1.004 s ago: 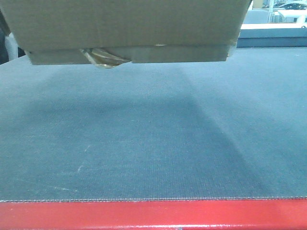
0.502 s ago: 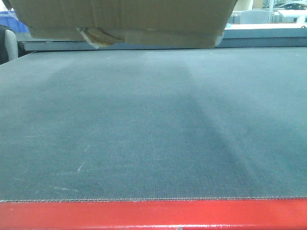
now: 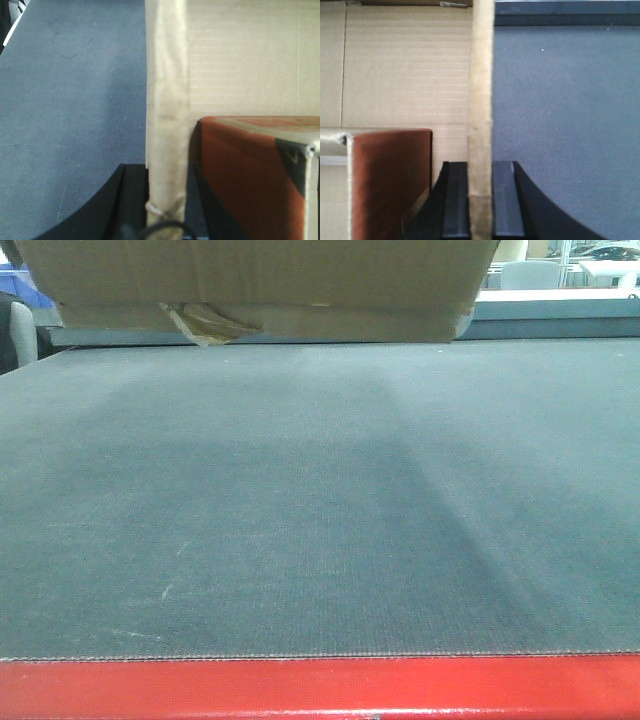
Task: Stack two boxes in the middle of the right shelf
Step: 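Lift the cardboard box off the table with both grippers, then drive the base away from the table carrying the box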
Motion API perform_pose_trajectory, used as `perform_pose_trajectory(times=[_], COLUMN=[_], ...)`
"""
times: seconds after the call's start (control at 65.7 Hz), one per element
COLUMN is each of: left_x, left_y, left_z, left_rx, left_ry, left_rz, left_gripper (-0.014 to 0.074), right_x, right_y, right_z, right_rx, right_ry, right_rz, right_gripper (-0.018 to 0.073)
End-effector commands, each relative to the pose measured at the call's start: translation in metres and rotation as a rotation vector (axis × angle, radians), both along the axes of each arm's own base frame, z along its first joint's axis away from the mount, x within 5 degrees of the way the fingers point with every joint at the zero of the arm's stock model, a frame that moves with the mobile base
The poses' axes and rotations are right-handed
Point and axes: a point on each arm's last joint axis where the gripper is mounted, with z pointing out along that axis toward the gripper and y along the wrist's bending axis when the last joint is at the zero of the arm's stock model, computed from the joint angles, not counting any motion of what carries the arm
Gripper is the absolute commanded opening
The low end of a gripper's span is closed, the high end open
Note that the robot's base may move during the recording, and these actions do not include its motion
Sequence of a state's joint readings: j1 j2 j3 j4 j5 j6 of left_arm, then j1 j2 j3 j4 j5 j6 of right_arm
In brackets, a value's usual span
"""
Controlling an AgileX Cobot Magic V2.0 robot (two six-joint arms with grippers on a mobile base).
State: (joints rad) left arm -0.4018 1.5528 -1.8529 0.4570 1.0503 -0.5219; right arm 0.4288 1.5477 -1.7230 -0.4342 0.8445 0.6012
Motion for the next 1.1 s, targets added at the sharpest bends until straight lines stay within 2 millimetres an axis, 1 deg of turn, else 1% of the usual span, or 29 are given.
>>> perform_pose_trajectory(times=[0.0,1.08], left_x=[-0.0023,-0.0017], left_y=[-0.0005,-0.0009], left_z=[0.0129,0.0140], left_rx=[-0.026,-0.027], left_ry=[-0.078,-0.092], left_rz=[-0.023,-0.028], left_gripper=[-0.0111,-0.0111], right_x=[-0.0030,-0.0030], right_y=[0.0002,0.0002], right_z=[0.0117,0.0117], right_rx=[0.014,0.014], right_ry=[-0.066,-0.066], right_rz=[0.017,0.017], right_gripper=[-0.0153,-0.0153])
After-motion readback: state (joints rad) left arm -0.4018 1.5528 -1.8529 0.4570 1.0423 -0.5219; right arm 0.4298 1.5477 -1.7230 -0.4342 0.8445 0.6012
